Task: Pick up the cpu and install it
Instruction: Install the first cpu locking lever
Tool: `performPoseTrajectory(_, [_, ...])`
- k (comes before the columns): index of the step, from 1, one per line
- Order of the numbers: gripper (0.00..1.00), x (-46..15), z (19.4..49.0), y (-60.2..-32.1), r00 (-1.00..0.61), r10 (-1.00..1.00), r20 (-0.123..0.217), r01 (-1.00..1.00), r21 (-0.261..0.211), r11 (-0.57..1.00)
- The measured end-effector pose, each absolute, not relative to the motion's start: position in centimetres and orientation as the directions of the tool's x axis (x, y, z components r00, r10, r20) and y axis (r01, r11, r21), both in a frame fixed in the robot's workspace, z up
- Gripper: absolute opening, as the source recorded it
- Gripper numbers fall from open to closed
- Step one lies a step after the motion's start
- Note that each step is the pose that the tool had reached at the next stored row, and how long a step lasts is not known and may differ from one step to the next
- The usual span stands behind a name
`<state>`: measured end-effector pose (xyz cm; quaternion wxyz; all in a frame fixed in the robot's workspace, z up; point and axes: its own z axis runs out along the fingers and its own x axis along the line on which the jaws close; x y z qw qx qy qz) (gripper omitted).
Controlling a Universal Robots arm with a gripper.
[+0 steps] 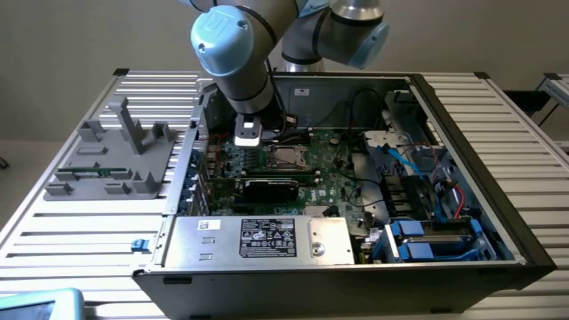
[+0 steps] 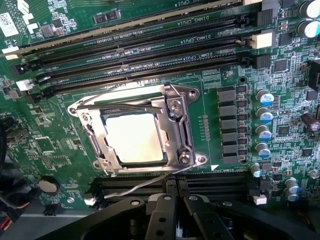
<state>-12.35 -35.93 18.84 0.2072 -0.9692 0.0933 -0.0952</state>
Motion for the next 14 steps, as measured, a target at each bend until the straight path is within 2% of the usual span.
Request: performPoseTrajectory(14, [0.12, -11.85, 18.74, -36.15, 0.962, -0.23, 0.146, -0.151, -0.42, -0.895])
